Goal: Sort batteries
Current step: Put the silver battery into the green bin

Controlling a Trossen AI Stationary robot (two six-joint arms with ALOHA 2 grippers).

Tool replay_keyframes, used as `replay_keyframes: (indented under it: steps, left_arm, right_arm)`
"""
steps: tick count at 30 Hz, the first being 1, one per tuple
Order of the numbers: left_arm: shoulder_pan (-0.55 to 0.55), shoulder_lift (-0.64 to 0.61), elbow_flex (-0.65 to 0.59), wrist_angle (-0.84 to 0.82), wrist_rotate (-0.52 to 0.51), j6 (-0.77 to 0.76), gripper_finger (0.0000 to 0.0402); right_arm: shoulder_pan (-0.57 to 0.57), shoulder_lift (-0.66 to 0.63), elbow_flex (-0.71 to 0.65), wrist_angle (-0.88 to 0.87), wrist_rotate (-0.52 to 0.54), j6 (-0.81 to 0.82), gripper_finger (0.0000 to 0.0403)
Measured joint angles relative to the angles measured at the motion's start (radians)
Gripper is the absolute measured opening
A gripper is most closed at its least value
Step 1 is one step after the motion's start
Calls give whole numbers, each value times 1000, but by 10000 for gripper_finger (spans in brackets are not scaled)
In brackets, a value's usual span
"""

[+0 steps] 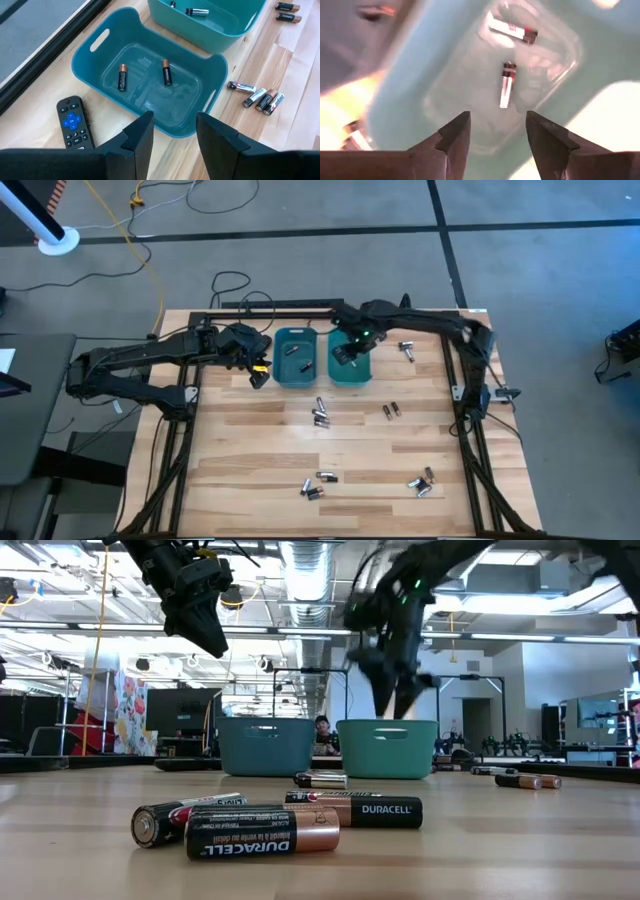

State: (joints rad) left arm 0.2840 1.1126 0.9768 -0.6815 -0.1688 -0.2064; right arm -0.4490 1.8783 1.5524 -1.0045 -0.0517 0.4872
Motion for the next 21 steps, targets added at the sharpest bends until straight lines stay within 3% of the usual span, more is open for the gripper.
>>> replay_keyframes:
  steps: [10,14,21]
  left_arm:
    - [0,0,0,0,0,-20,141]
    - [0,0,0,10,0,-67,141]
    - [0,0,0,63,-5,-110,141]
  right_arm:
    - [-142,-259,4,-5,49,-249,176]
    - [-261,-271,55,-53,54,-258,150]
    - [-399,-213,143,-130,53,-417,115]
